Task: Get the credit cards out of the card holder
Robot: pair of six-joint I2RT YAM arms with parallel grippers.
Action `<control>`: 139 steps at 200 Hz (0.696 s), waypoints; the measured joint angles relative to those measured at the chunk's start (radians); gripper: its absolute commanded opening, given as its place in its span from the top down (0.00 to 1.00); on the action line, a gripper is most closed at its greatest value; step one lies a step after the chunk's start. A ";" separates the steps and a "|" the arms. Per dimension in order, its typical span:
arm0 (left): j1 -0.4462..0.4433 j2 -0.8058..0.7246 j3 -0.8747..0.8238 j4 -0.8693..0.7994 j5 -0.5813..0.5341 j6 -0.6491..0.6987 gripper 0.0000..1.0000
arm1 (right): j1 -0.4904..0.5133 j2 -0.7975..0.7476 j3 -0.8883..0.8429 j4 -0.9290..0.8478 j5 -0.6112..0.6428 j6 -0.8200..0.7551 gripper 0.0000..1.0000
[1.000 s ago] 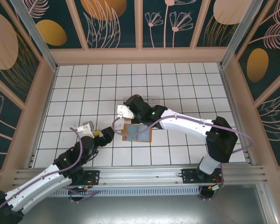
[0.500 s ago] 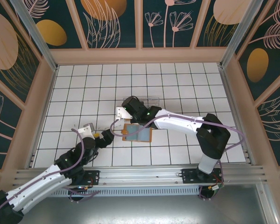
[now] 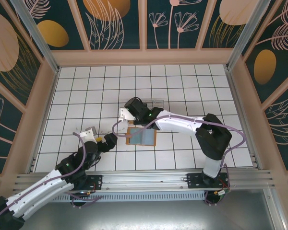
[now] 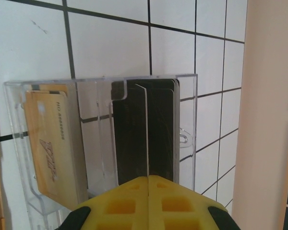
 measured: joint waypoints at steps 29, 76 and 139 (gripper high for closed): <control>0.000 -0.001 0.000 -0.003 0.000 0.000 0.01 | -0.010 0.000 0.000 0.002 -0.002 0.000 1.00; 0.000 -0.001 -0.005 -0.003 0.000 0.000 0.01 | -0.011 0.005 0.000 0.010 -0.002 0.003 0.91; 0.000 -0.002 -0.008 -0.003 0.000 0.000 0.01 | -0.015 0.037 0.010 0.045 0.029 0.029 0.70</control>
